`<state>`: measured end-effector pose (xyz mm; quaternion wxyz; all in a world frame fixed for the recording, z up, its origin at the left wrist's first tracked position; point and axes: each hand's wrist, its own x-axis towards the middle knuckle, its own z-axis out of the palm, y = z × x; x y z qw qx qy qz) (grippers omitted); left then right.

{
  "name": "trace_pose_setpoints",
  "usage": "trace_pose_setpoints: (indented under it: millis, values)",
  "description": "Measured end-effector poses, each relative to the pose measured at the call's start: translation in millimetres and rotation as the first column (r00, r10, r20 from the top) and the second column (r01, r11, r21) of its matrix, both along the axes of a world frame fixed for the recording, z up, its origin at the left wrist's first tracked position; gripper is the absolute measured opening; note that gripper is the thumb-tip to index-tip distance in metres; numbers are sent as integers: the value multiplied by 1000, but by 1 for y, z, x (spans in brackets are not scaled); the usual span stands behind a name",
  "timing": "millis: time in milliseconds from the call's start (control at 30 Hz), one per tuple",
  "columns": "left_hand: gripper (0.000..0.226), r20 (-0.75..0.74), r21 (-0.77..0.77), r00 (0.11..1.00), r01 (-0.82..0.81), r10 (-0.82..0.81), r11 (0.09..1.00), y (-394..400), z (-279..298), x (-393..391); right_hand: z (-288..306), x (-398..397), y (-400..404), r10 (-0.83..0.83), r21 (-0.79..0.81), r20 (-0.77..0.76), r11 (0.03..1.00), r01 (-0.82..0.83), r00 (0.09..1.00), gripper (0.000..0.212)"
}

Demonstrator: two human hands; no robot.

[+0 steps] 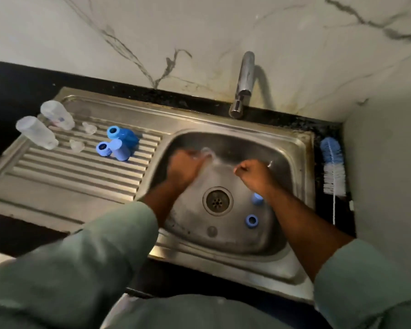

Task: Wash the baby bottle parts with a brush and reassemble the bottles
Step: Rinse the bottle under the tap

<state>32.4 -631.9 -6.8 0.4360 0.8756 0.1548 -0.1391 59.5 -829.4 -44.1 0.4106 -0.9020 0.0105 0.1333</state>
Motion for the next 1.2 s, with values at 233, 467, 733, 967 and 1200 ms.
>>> trace_pose_setpoints:
  millis: [233, 467, 733, 967, 1200]
  values:
    - [52, -423, -475, 873, -443, 244, 760, 83, 19, -23, 22, -12, 76, -136, 175, 61, 977, 123, 989, 14]
    - [9, -489, -627, 867, -424, 94, 653, 229, 48, -63, 52, -21, 245, -84, 362, 131, 932, 31, 988, 10]
    - [44, 137, 153, 986, -117, 97, 981, 433, 62, -60, 54, -20, 426, 151, 321, 207, 923, -213, 967, 8]
    - [59, 116, 434, 980, 94, -159, 896, 483, 46, -34, 37, -9, 480, 257, 116, 198, 952, -283, 946, 13]
    - [71, 100, 491, 967, 157, -235, 857, 484, 26, -22, 35, -2, 486, 283, 53, 144, 955, -293, 948, 12]
